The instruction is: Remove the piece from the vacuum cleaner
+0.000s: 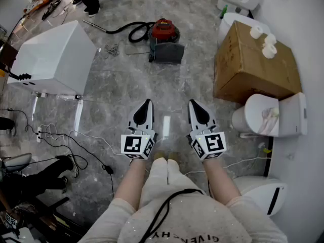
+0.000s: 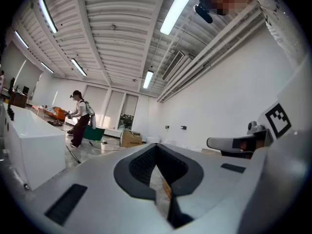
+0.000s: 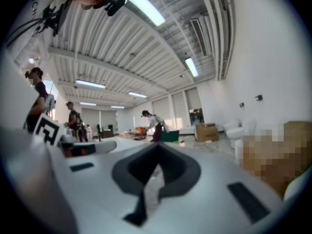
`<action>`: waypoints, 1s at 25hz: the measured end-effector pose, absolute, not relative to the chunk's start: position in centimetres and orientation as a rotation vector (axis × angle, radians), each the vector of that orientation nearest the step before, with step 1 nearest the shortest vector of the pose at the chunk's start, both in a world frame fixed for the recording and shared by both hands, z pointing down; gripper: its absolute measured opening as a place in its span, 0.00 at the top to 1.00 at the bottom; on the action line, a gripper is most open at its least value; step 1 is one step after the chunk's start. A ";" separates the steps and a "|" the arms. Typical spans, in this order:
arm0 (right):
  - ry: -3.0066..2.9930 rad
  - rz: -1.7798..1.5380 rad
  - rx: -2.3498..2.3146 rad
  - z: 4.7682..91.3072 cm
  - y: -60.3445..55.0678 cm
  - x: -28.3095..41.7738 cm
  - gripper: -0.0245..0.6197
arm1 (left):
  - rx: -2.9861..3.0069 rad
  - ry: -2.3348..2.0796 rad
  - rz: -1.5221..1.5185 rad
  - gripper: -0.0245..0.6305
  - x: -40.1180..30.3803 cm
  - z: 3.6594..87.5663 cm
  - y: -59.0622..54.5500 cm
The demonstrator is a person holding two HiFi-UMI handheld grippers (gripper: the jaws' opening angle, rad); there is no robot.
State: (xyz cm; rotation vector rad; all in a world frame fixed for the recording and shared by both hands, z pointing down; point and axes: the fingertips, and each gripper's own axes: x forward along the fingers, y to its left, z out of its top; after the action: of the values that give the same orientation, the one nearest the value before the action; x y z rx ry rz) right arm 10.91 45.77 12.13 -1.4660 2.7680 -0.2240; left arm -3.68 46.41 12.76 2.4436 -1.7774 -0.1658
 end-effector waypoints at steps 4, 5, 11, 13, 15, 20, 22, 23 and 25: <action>2.778 -0.209 -1.454 11.9 45.8 11.2 0.94 | 2.466 -1.756 -0.136 0.93 -2.6 12.9 46.5; 2.782 -0.204 -1.449 12.0 45.8 11.3 0.94 | 2.466 -1.754 -0.127 0.93 -2.4 13.1 46.5; 2.809 -0.199 -1.427 12.4 45.8 11.2 0.94 | 2.480 -1.676 -0.108 0.93 -1.0 14.5 46.2; 2.816 -0.205 -1.419 12.5 45.5 11.2 0.94 | 2.487 -1.655 -0.099 0.93 -0.5 14.8 45.8; 2.820 -0.209 -1.407 12.6 45.0 11.2 0.94 | 2.492 -1.631 -0.095 0.93 0.0 15.0 45.2; 2.828 -0.216 -1.405 13.0 43.0 11.0 0.94 | 2.492 -1.626 -0.100 0.93 0.0 15.3 42.7; 2.835 -0.223 -1.401 13.3 42.0 10.6 0.94 | 2.484 -1.635 -0.092 0.93 -0.4 15.6 41.5; 2.841 -0.225 -1.399 13.4 41.4 10.3 0.94 | 2.482 -1.638 -0.088 0.93 -0.7 15.7 40.8; 2.852 -0.222 -1.398 13.6 40.1 9.7 0.94 | 2.482 -1.643 -0.088 0.93 -1.2 15.8 39.3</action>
State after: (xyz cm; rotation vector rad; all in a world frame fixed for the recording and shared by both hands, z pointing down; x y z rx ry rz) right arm 9.67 40.09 13.65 -1.3978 2.8516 -0.2217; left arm -1.25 39.33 15.80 2.4817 -1.6430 -0.0875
